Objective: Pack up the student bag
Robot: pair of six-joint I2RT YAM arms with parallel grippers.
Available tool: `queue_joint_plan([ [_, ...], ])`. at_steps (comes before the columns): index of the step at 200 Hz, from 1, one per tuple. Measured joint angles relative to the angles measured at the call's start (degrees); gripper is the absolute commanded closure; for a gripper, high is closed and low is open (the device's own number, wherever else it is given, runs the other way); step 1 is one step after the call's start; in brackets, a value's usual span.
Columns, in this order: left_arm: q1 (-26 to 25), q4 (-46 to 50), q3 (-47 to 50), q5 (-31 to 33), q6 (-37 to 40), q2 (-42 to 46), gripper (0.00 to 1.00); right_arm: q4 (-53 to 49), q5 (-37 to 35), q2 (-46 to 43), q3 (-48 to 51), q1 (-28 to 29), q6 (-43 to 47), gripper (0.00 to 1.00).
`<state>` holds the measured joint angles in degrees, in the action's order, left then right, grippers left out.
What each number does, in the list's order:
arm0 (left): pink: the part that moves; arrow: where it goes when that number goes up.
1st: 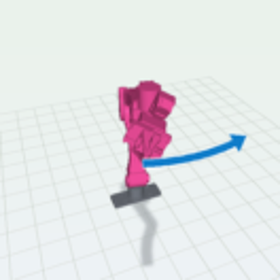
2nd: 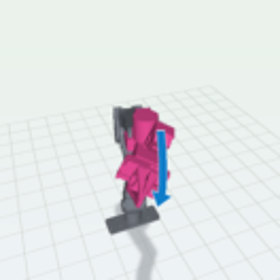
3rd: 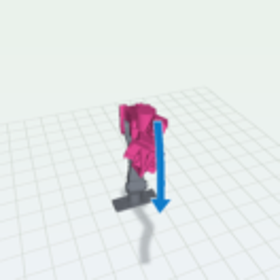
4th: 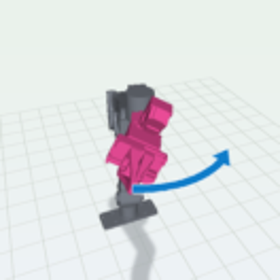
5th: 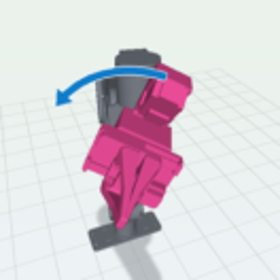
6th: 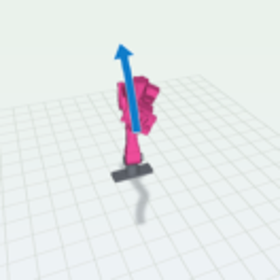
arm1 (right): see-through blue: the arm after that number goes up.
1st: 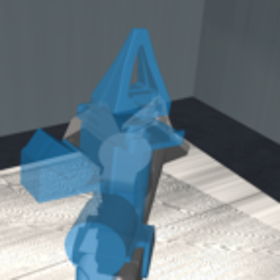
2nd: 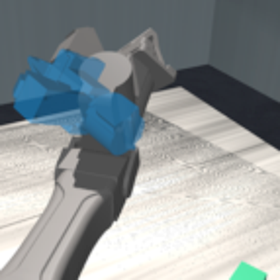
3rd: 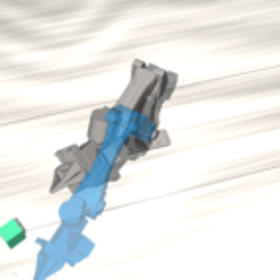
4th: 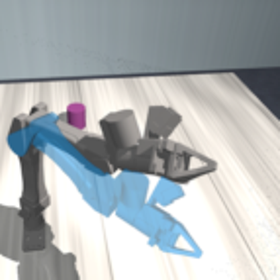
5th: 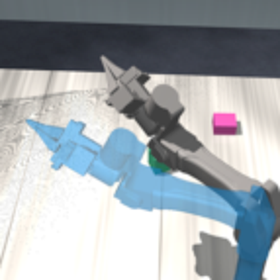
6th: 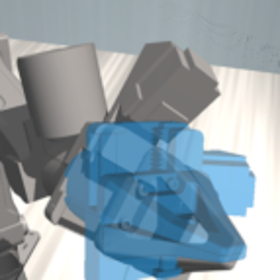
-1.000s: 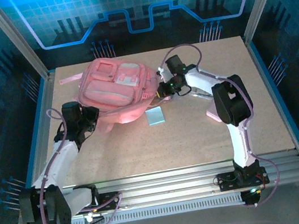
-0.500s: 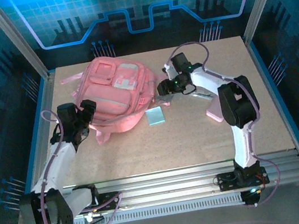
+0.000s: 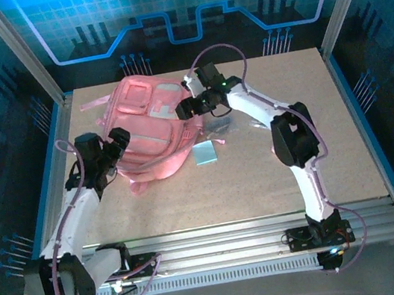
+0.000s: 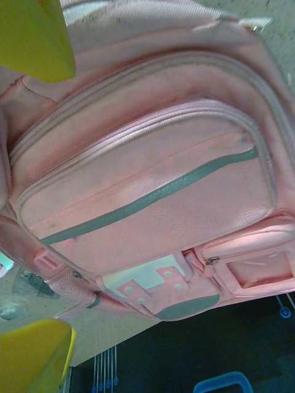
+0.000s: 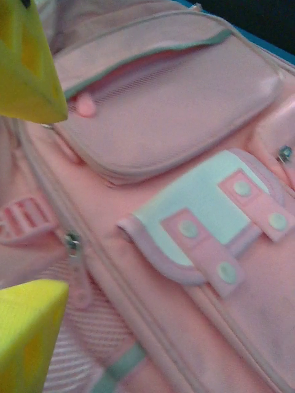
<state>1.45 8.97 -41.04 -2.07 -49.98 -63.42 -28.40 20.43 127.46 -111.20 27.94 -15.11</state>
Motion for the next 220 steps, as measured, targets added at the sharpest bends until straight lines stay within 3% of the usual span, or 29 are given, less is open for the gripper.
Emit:
queue_joint_plan([
  [49, -0.4, -9.4, 3.3, -2.8, -2.6, -9.8, 0.01, -2.5, 0.6, 13.3, -13.3, -0.3, -0.1, 0.16],
  [83, -0.5, -11.8, 1.7, -3.2, -2.5, -16.1, 0.01, -3.9, 1.5, 15.7, -15.6, -0.2, -0.4, 0.15],
  [150, -0.5, -18.8, -8.2, -2.3, -0.9, -31.7, 0.01, 2.8, 1.0, 3.0, 7.7, 1.0, -1.1, 0.16],
  [220, -1.6, -22.2, -17.8, -2.1, 0.0, -40.9, 0.01, 2.7, 6.0, 1.9, 8.8, 0.9, -6.1, 0.19],
])
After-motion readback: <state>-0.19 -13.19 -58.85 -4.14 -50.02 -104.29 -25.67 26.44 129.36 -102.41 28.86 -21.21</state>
